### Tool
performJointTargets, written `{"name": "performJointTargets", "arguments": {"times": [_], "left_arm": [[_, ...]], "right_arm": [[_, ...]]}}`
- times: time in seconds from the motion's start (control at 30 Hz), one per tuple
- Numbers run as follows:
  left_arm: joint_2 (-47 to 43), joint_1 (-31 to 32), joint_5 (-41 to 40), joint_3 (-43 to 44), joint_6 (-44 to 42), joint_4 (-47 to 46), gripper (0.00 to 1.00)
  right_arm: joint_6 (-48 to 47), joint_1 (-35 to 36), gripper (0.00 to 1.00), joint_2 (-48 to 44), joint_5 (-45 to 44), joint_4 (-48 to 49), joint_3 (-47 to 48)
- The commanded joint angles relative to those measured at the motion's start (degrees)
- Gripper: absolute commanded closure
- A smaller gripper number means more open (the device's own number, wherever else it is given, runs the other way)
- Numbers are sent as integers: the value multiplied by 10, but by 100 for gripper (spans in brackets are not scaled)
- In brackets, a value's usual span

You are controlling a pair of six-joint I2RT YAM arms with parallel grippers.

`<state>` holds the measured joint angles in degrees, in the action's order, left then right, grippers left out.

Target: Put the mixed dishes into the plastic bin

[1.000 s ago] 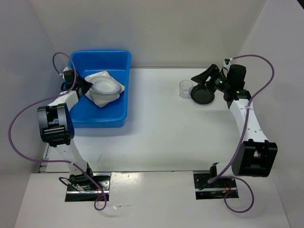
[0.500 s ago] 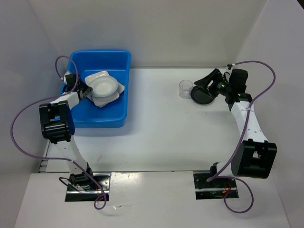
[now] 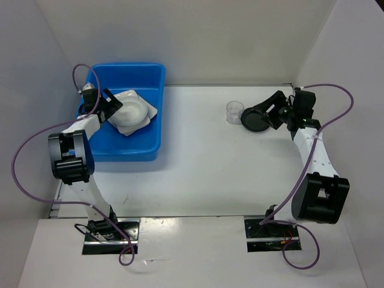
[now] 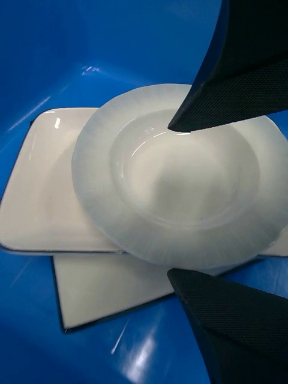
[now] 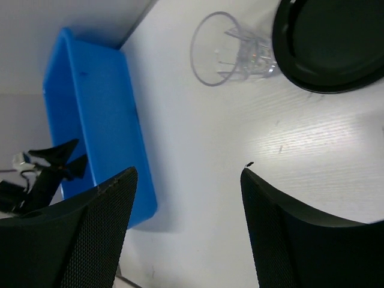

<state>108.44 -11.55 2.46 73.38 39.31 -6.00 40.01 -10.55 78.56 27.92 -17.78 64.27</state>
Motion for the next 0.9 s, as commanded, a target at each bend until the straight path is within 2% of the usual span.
{"name": "performJointTargets", "arguments": {"times": [0.0,0.23,0.4,0.43,0.5,0.57,0.6,0.63,0.7,0.87], "left_arm": [[-52,-8,-9,48,-66,10,0],[-89,-8,-9,96,-104,58,0],[-108,-8,12,127,-104,82,0],[-117,-8,31,132,-96,82,0],[-124,-8,131,132,-73,60,0],[-129,-8,208,132,-18,32,0],[-129,-8,279,103,6,-13,0],[-134,-8,307,88,55,-35,0],[-147,-8,358,60,89,-79,0],[-170,-8,378,31,99,-62,0]], "right_arm": [[-5,-9,25,26,-62,-34,10],[1,-14,25,55,-129,-48,5],[19,-14,25,72,-210,-68,5],[26,-14,25,87,-219,-68,5],[33,-14,26,105,-235,-75,5],[40,-14,27,139,-241,-75,11],[45,-14,29,148,-241,-69,11],[46,-14,29,156,-246,-60,11],[66,-14,33,181,-255,-55,16],[94,-14,40,231,-285,-26,30]]}}
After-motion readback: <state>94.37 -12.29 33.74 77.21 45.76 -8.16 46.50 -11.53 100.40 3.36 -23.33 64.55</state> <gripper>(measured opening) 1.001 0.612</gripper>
